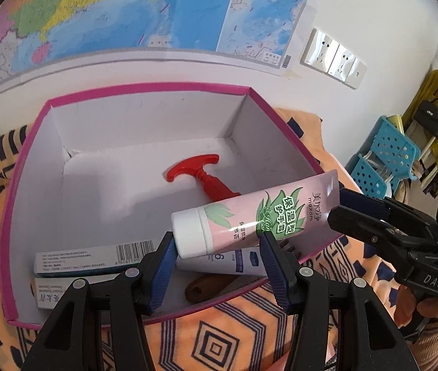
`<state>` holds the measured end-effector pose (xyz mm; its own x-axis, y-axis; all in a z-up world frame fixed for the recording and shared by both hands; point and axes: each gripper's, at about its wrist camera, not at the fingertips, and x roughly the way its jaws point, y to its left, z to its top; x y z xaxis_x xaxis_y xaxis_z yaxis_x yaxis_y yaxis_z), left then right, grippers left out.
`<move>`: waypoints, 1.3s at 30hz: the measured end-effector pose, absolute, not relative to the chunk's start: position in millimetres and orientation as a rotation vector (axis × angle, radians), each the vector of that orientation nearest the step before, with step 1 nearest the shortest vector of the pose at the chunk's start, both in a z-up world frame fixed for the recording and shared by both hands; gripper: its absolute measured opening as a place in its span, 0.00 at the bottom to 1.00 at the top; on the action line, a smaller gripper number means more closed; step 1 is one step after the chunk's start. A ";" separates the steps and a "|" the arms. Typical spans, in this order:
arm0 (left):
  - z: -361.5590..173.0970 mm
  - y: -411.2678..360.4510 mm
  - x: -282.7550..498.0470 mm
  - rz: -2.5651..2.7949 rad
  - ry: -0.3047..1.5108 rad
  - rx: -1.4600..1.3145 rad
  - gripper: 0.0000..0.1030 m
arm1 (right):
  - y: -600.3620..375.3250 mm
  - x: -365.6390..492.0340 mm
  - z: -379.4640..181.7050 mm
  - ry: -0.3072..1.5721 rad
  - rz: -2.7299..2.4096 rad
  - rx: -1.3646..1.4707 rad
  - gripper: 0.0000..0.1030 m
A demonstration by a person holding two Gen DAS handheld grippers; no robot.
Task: Organize rigid objects
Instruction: 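Open the right gripper to release the tube inside the box, then move the right gripper to the plain pink tube on the cloth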
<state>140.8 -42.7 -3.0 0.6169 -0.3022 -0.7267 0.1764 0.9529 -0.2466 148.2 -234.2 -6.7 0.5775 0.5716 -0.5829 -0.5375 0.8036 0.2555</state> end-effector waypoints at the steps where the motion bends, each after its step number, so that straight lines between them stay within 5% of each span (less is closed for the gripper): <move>1: -3.8 -41.9 141.4 -0.277 0.867 -0.161 0.53 | -232.9 148.1 -6.5 0.700 0.644 0.046 0.48; 27: 7.6 -48.9 114.5 -0.251 0.784 -0.090 0.55 | -226.6 128.5 -4.5 0.664 0.605 0.013 0.52; 39: 21.1 -47.4 62.4 -0.237 0.702 -0.019 0.69 | -243.5 91.2 -1.6 0.668 0.752 0.084 0.58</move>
<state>62.4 -47.4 21.1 0.7379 -0.2225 -0.6371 0.2101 0.9729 -0.0964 91.2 -243.5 -1.6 0.5353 0.6566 -0.5314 -0.6048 0.7371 0.3016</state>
